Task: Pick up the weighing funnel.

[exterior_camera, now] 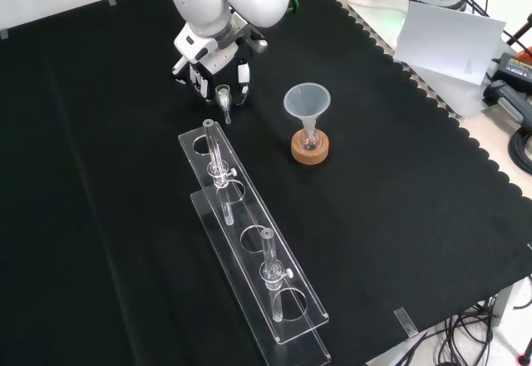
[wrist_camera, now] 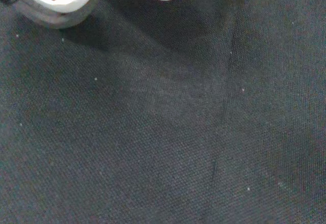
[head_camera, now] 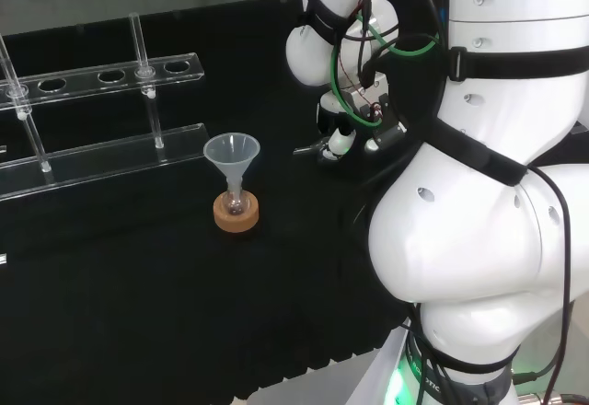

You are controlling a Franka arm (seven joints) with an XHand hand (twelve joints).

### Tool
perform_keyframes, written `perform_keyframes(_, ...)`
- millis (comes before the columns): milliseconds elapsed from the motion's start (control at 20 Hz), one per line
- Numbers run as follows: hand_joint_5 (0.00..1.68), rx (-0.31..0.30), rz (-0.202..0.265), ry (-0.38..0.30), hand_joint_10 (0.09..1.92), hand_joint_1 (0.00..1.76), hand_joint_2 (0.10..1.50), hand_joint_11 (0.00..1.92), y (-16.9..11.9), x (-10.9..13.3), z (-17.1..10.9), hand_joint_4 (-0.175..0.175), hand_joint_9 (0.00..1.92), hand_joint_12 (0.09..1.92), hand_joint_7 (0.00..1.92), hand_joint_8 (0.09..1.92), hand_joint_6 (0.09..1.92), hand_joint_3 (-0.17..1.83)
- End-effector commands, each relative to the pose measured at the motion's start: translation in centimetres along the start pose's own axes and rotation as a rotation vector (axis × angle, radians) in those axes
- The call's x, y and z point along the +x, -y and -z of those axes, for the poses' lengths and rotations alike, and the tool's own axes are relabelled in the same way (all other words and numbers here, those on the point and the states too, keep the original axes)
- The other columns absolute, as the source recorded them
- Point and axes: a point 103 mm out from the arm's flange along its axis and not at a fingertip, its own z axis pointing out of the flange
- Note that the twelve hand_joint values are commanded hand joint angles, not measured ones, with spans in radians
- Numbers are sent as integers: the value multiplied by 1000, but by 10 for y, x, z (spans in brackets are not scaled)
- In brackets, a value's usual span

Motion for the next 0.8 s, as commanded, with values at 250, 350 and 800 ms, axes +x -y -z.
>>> perform_keyframes(250,1234,-8,-2,-8,199,1053,802,168,0,3,3,175,1125,1549,1465,287,575,339)
perform_keyframes(350,1251,-14,-5,-16,191,1080,857,169,0,4,3,175,1130,1546,1476,264,562,259)
perform_keyframes(800,1277,-30,-11,-21,181,1093,885,182,1,6,5,175,1149,1541,1508,235,516,198)
